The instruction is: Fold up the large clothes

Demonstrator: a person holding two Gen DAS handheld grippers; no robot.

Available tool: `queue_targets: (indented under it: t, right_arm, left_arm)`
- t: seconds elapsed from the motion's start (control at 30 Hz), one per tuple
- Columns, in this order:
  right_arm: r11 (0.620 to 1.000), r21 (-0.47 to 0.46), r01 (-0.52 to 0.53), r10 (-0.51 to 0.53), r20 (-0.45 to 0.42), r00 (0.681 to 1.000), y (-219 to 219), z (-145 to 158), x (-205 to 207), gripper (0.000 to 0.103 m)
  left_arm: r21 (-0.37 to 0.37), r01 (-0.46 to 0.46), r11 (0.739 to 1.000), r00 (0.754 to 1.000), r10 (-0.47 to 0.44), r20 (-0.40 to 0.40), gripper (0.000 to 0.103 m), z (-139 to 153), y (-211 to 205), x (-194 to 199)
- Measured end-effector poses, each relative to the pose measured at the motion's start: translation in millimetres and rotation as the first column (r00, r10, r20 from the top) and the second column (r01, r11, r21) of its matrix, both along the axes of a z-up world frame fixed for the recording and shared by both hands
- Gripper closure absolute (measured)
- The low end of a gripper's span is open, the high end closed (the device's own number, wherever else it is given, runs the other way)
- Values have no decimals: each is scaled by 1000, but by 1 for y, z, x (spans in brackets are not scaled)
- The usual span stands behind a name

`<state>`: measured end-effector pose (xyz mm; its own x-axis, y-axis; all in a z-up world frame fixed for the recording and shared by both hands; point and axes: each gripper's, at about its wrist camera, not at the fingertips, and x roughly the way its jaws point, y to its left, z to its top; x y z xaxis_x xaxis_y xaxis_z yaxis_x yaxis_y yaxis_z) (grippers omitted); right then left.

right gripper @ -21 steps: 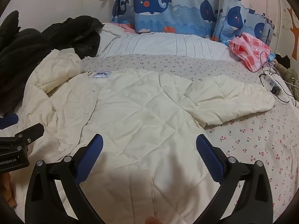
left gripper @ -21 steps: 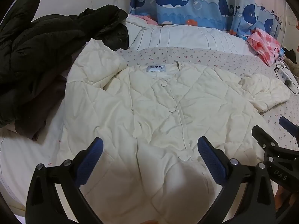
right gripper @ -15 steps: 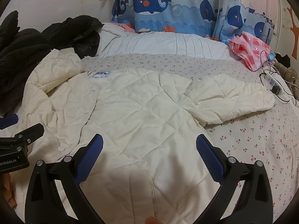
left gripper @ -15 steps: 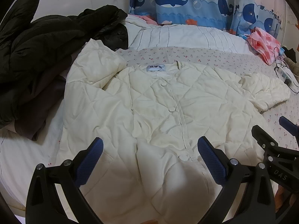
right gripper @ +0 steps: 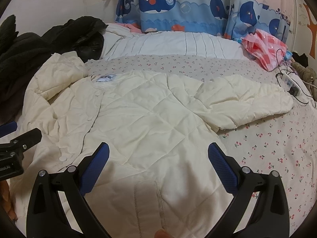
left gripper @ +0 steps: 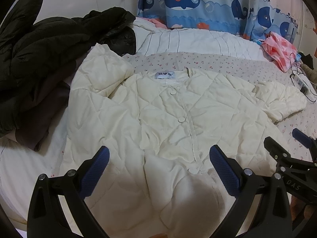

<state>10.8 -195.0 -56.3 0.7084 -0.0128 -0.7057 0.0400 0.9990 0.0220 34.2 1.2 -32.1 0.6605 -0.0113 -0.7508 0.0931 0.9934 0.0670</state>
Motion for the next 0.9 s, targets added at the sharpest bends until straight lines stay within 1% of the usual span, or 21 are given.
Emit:
queue_targets:
  t: [0.1, 0.17, 0.2, 0.27, 0.3, 0.33, 0.37, 0.4, 0.43, 0.47, 0.5, 0.57, 0.6, 0.63, 0.67, 0.7, 0.73, 0.8, 0.83, 0.87, 0.9]
  right_arm:
    - [999, 31, -17, 16, 9, 1000, -8, 5, 3, 7]
    - [997, 70, -26, 24, 29, 999, -23, 15, 4, 7]
    - [994, 103, -24, 21, 37, 999, -34, 20, 5, 7]
    - [966, 259, 13, -26, 48, 999, -82, 32, 11, 7]
    - [939, 342, 44, -63, 42, 997, -106, 30, 13, 7]
    - [890, 445, 97, -123, 30, 992, -145, 25, 15, 7]
    - [831, 539, 141, -179, 18, 984, -184, 18, 16, 7]
    - [753, 630, 189, -235, -11, 972, -226, 5, 19, 7]
    - [716, 653, 245, -279, -54, 959, -259, -3, 23, 7]
    - [740, 622, 256, -309, -24, 951, -280, 4, 26, 7]
    - [713, 634, 299, -355, -41, 934, -319, -3, 32, 7]
    - [651, 675, 347, -404, -79, 911, -373, -14, 42, 7]
    - [630, 689, 358, -427, -78, 901, -398, -17, 47, 7]
    - [637, 682, 359, -438, -62, 897, -414, -15, 51, 7]
    - [627, 689, 364, -446, -65, 893, -433, -18, 60, 7]
    - [614, 699, 366, -449, -72, 891, -443, -23, 65, 7]
    - [563, 752, 343, -450, -69, 890, -462, -32, 73, 7]
    - [493, 808, 322, -459, -73, 886, -487, -48, 83, 7]
    - [490, 795, 357, -461, -112, 880, -478, -56, 88, 8]
    - [500, 787, 361, -463, -109, 879, -474, -59, 93, 22]
    - [527, 779, 339, -451, -82, 889, -477, -58, 98, 37]
  left_arm:
    - [-4, 8, 1000, 1000, -8, 1, 6, 1, -2, 1]
    - [-4, 14, 1000, 1000, -14, 1, 6, 2, -3, 1]
    - [-4, 16, 1000, 1000, -16, 1, 6, 2, -3, 1]
    - [-12, 12, 1000, 1000, -12, -6, 6, 1, -2, 2]
    - [-18, 9, 1000, 1000, -9, -9, 6, 1, 0, 3]
    - [-26, 6, 1000, 1000, -6, -12, 6, 1, 1, 4]
    - [-31, 4, 1000, 1000, -4, -15, 6, 1, 2, 4]
    - [-34, 1, 999, 1000, -2, -14, 6, 2, 3, 4]
    - [-35, -1, 999, 1000, 0, -14, 6, 2, 4, 4]
    - [-37, -2, 999, 1000, 2, -14, 6, 2, 5, 4]
    - [-37, -4, 999, 1000, 3, -14, 6, 2, 5, 4]
    - [-34, -9, 999, 1000, 9, -15, 6, 2, 5, 4]
    - [-32, -12, 999, 1000, 12, -16, 6, 1, 6, 4]
    - [-28, -17, 999, 1000, 16, -18, 6, 0, 6, 5]
    - [-26, -20, 999, 1000, 19, -22, 6, -1, 6, 6]
    - [-25, -21, 999, 999, 20, -26, 6, -2, 6, 7]
    - [-25, -21, 999, 999, 20, -31, 6, -3, 5, 8]
    - [-23, -24, 999, 999, 24, -37, 6, -6, 6, 10]
    - [-23, -27, 999, 999, 27, -39, 6, -7, 6, 11]
    - [-27, -33, 999, 999, 32, -42, 6, -8, 7, 13]
    - [-33, -38, 999, 998, 37, -44, 6, -9, 9, 14]
